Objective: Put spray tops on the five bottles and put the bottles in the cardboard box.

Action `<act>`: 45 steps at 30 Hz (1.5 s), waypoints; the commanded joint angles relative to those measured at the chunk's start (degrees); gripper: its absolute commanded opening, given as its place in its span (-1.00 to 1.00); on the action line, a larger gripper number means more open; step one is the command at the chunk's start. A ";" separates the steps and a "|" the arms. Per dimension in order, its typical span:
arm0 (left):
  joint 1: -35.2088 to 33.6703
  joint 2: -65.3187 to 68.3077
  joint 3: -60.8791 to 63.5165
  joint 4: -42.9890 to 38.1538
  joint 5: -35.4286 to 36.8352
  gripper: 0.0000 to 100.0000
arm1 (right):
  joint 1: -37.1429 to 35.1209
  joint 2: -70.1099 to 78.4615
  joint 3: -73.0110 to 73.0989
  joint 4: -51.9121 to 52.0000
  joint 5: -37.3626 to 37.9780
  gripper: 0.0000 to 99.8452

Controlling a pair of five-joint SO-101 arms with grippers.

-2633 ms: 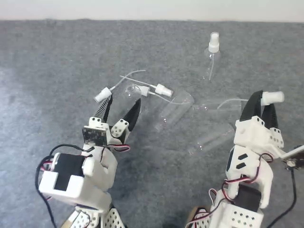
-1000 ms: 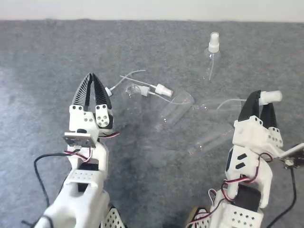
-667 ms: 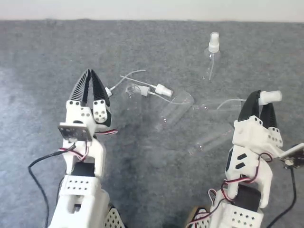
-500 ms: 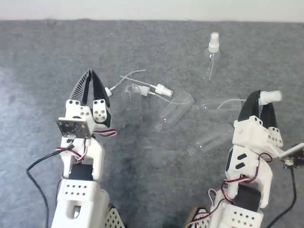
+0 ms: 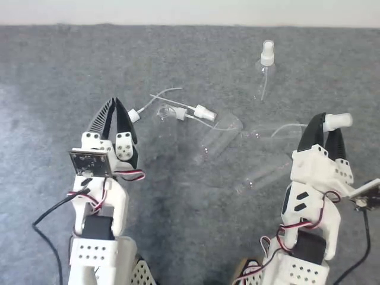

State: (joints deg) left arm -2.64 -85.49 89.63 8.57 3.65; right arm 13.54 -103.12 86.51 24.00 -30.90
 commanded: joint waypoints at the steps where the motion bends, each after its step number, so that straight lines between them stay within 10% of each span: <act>1: 0.18 -4.40 -3.74 5.54 -0.09 -0.98 | -0.22 -0.66 -0.62 -1.10 0.97 -0.99; 17: -0.18 -15.38 -3.03 27.16 -0.09 -0.98 | -3.82 -0.84 -2.20 -1.01 6.42 -0.99; 45: -13.27 -18.90 6.29 27.52 6.33 -0.98 | -40.48 19.56 -30.42 -0.75 22.33 -0.99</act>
State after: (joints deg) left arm -15.91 -103.16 97.10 35.82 9.63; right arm -25.93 -91.16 62.77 26.99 -9.36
